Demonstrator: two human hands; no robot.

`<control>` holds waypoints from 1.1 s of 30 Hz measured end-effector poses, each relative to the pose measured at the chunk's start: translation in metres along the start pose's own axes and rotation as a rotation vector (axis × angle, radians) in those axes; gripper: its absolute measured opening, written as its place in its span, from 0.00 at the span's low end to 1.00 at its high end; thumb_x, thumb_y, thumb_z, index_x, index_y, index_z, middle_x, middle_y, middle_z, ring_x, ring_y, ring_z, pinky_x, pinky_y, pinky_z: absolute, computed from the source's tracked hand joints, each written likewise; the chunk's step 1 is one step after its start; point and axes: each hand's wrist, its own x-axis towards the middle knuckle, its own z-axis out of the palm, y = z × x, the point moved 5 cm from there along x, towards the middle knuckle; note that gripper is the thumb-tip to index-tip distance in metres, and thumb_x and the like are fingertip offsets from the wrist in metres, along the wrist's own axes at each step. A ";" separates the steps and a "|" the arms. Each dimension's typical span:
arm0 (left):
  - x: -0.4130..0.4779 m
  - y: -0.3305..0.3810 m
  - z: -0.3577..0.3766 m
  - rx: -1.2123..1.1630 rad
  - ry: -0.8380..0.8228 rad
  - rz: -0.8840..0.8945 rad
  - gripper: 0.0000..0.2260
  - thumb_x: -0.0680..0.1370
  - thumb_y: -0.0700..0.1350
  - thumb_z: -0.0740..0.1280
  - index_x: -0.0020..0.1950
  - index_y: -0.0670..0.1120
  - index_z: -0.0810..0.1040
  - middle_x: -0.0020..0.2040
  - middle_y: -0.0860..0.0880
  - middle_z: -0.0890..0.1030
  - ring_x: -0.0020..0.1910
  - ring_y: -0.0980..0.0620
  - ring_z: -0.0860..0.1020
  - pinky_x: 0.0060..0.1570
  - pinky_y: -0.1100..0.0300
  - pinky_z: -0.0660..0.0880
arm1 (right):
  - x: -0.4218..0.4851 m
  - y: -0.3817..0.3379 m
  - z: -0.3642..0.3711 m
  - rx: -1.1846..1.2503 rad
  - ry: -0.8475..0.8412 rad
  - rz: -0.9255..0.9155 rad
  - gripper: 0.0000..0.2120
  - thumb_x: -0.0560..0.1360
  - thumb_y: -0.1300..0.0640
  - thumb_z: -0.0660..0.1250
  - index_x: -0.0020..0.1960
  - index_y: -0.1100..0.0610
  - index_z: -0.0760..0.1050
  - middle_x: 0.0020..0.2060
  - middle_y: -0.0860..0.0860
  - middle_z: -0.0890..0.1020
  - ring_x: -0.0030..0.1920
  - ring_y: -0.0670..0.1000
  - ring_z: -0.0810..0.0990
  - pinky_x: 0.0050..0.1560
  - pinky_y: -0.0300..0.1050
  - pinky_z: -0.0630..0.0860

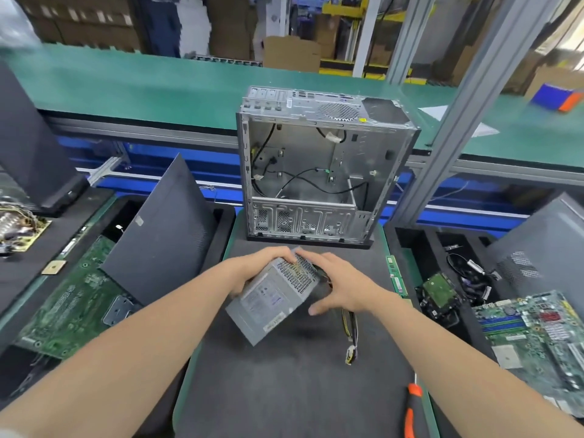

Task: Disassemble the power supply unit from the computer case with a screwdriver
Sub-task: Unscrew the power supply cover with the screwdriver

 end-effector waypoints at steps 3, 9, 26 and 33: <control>0.003 -0.005 -0.005 -0.045 0.013 -0.062 0.38 0.56 0.75 0.76 0.53 0.49 0.87 0.58 0.43 0.87 0.56 0.41 0.84 0.70 0.48 0.72 | 0.005 -0.006 -0.001 0.000 0.014 0.055 0.53 0.63 0.30 0.78 0.80 0.33 0.55 0.65 0.47 0.77 0.66 0.49 0.73 0.64 0.44 0.69; 0.008 -0.027 -0.021 -0.274 0.168 -0.078 0.42 0.59 0.79 0.69 0.53 0.45 0.85 0.53 0.40 0.87 0.49 0.38 0.86 0.50 0.46 0.82 | -0.004 0.003 0.001 0.288 -0.060 0.383 0.40 0.61 0.24 0.73 0.68 0.43 0.80 0.59 0.46 0.85 0.57 0.49 0.83 0.54 0.43 0.77; 0.019 -0.029 -0.035 0.122 0.255 0.029 0.41 0.59 0.78 0.74 0.65 0.55 0.83 0.65 0.54 0.82 0.69 0.48 0.75 0.75 0.43 0.58 | -0.017 0.003 0.037 0.828 -0.402 0.836 0.03 0.72 0.68 0.75 0.39 0.67 0.86 0.43 0.63 0.86 0.47 0.63 0.88 0.50 0.55 0.85; 0.030 -0.027 -0.039 0.584 0.460 0.066 0.35 0.66 0.81 0.65 0.50 0.52 0.86 0.55 0.51 0.84 0.61 0.47 0.78 0.65 0.49 0.75 | -0.015 0.018 0.038 0.937 -0.391 0.813 0.18 0.79 0.70 0.61 0.36 0.66 0.85 0.41 0.63 0.85 0.53 0.63 0.85 0.65 0.52 0.80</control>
